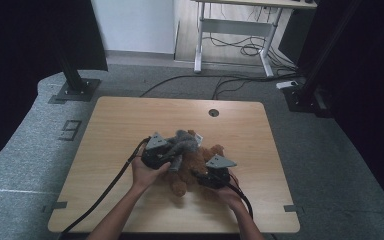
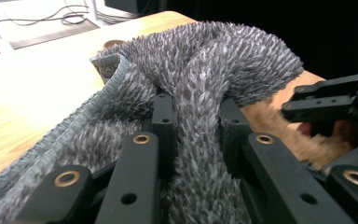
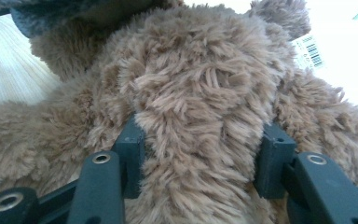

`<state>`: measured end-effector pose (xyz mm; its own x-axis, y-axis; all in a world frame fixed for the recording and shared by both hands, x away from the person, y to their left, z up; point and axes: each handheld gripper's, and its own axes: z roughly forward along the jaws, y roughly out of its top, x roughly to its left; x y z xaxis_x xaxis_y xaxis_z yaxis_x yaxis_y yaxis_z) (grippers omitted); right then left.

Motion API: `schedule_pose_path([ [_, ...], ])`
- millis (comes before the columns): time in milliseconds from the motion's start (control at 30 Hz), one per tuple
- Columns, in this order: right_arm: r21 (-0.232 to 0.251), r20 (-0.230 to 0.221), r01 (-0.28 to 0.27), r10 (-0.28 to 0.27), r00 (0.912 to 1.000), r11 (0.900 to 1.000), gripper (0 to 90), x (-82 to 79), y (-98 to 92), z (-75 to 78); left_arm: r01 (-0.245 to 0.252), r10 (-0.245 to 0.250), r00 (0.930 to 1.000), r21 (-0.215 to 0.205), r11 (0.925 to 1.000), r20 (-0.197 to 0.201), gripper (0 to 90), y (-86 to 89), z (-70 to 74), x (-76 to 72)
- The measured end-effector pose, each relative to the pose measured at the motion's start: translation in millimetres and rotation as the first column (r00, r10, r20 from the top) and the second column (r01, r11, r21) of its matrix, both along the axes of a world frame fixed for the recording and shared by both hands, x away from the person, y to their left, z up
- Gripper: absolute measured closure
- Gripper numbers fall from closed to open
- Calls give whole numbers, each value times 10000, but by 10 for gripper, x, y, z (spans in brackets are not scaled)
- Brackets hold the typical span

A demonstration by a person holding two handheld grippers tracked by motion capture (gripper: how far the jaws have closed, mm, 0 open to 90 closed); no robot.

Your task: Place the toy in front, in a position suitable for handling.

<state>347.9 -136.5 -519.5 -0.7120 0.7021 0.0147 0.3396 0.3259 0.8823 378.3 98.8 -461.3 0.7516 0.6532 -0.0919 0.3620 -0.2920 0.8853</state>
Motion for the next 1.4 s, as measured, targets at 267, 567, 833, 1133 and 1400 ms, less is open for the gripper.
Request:
schedule_pose_path([
  [267, 92, 126, -307, 305, 9995, 9995, 536, -24, -48, -37, 1, 6, 9999, 514, 9987, -130, 732, -97, -139, 15],
  [567, 34, 333, -829, 828, 9960, 9966, 561, -101, -93, -62, -961, 959, 9953, 335, 9948, 101, 731, 324, 77, 22],
  [833, 0, 389, -796, 796, 9961, 9968, 559, -141, -116, -76, -2007, 2022, 9791, 548, 9781, -217, 732, 883, 0, -13],
  [1133, 111, 347, -858, 854, 9957, 9962, 558, -124, -125, -81, -2121, 2127, 9747, 163, 9771, -687, 732, 1237, -208, -152],
  [1400, 200, 327, -866, 860, 9958, 9960, 556, -123, -130, -87, -89, 109, 9956, -220, 9997, 929, 731, 545, 254, -464],
])
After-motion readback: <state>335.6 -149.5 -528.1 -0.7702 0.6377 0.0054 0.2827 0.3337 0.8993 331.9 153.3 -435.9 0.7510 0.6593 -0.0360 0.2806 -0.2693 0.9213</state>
